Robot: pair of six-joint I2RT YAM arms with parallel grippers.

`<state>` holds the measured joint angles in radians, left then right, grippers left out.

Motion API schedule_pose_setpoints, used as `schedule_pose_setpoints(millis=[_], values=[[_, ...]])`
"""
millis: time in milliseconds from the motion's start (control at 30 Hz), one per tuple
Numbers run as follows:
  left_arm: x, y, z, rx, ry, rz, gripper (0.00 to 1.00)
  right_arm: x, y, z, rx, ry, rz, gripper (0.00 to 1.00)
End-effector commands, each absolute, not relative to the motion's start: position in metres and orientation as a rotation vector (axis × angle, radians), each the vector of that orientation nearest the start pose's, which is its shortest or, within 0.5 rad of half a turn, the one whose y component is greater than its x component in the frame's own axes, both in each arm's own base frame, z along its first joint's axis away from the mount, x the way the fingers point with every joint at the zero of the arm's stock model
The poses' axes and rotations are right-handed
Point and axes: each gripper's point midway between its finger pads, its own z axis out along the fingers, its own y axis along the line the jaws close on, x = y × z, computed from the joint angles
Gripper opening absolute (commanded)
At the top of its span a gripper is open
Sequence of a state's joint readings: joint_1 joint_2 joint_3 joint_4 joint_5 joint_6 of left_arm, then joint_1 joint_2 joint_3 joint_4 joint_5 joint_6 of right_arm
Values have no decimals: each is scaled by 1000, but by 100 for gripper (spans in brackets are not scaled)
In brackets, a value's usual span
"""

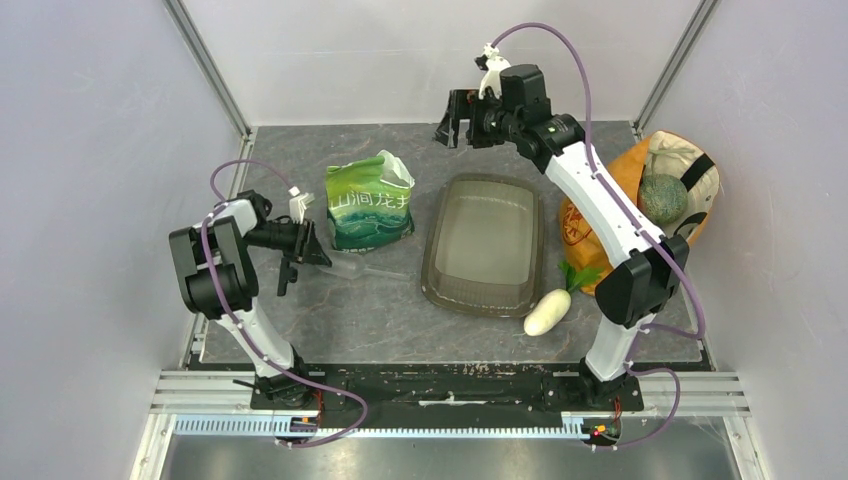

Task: Fill the litter box with clean litter

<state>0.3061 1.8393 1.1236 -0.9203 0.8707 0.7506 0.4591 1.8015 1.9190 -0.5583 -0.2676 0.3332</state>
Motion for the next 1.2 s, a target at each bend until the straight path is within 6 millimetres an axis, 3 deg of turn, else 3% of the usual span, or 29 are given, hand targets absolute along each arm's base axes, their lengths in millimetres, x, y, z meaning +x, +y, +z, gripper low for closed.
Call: schedule_pose_setpoints(millis=[0, 200, 400, 567, 633, 733, 967, 1100, 1167], values=[[301, -35, 53, 487, 2454, -1105, 38, 432, 275, 338, -282, 2024, 796, 97], [292, -39, 70, 494, 2407, -1103, 3, 430, 270, 334, -281, 2034, 800, 97], [269, -16, 110, 557, 2392, -1018, 2, 414, 268, 338, -316, 2032, 886, 97], [236, -5, 164, 797, 2268, -977, 2, 394, 263, 336, -290, 2084, 971, 97], [226, -16, 190, 837, 2198, -968, 2, 370, 266, 340, -438, 2055, 1100, 97], [228, -35, 234, 747, 2075, -969, 2, 342, 265, 344, -539, 2033, 1265, 97], [222, -86, 309, 625, 1886, -1091, 2, 301, 238, 376, -549, 1981, 1486, 97], [242, -102, 337, 505, 1822, -1053, 2, 286, 233, 397, -550, 1942, 1550, 97], [254, -112, 361, 439, 1729, -1073, 2, 284, 236, 410, -530, 1902, 1599, 97]])
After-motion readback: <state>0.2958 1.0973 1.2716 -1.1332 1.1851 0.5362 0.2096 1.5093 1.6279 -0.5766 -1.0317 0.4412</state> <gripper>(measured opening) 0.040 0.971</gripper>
